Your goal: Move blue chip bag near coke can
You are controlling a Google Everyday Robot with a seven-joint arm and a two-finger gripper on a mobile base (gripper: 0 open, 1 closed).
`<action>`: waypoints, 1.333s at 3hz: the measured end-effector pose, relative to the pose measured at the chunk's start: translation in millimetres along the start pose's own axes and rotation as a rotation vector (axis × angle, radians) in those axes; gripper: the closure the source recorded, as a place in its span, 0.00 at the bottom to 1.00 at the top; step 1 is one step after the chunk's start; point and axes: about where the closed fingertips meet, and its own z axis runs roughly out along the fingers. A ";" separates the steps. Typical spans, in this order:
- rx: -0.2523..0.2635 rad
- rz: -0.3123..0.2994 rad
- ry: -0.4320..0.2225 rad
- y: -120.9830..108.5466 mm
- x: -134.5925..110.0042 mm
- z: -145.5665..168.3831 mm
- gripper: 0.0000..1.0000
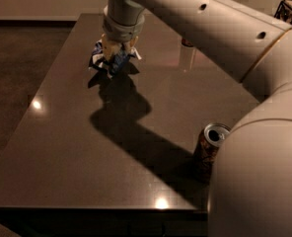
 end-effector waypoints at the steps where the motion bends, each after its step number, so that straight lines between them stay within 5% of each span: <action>1: 0.040 0.001 0.010 -38.5 9.3 -19.3 1.00; 3: 0.042 0.005 0.089 -111.1 50.1 -23.1 1.00; 4: -0.010 -0.036 0.103 -140.0 71.7 -15.5 1.00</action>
Offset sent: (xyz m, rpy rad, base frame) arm 0.0317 -0.1549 0.0057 -0.1062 0.0678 -0.0466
